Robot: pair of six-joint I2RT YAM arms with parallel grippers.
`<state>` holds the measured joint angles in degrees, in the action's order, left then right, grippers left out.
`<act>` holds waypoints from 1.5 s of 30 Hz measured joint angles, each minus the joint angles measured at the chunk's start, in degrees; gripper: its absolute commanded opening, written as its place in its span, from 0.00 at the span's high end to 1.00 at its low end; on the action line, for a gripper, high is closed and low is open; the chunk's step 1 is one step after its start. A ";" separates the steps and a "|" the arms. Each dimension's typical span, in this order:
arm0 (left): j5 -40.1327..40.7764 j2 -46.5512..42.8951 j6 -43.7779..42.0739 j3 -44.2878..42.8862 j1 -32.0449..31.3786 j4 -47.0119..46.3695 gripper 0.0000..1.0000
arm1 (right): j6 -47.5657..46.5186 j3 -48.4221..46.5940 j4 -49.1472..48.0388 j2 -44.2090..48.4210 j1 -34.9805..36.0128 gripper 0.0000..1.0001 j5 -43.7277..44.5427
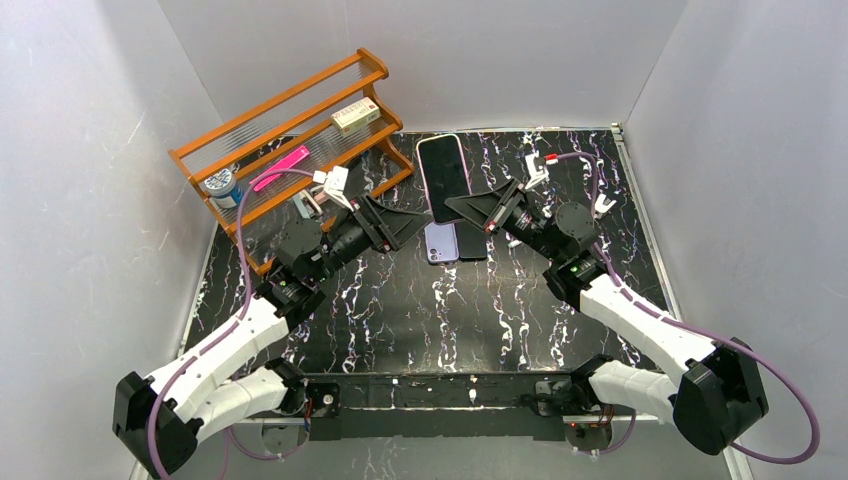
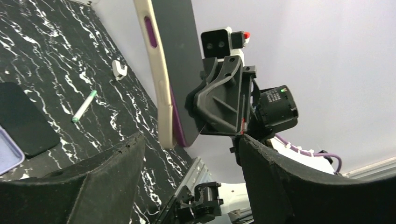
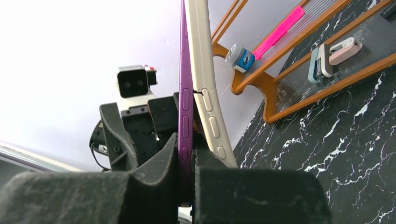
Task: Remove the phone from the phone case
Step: Remove the phone case from the phone.
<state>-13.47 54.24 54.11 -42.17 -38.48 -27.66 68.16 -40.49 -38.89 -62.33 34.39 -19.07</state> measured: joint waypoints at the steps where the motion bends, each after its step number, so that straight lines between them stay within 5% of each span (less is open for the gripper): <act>1: 0.42 -0.57 -0.39 0.24 0.00 0.85 0.28 | 0.09 -0.24 0.20 0.00 -0.02 0.99 0.35; 28: 0.13 6.43 3.65 1.33 -0.11 -1.22 0.29 | 2.56 -1.31 -0.76 -0.37 -0.24 0.99 0.87; 45: 0.55 12.20 13.57 1.33 -0.31 -12.61 0.44 | 4.24 -1.31 -3.45 -0.72 -0.66 0.99 -3.65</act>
<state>-12.93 66.43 67.68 -40.84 -38.79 -40.27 72.40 -41.80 -42.35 -63.05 33.74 -22.72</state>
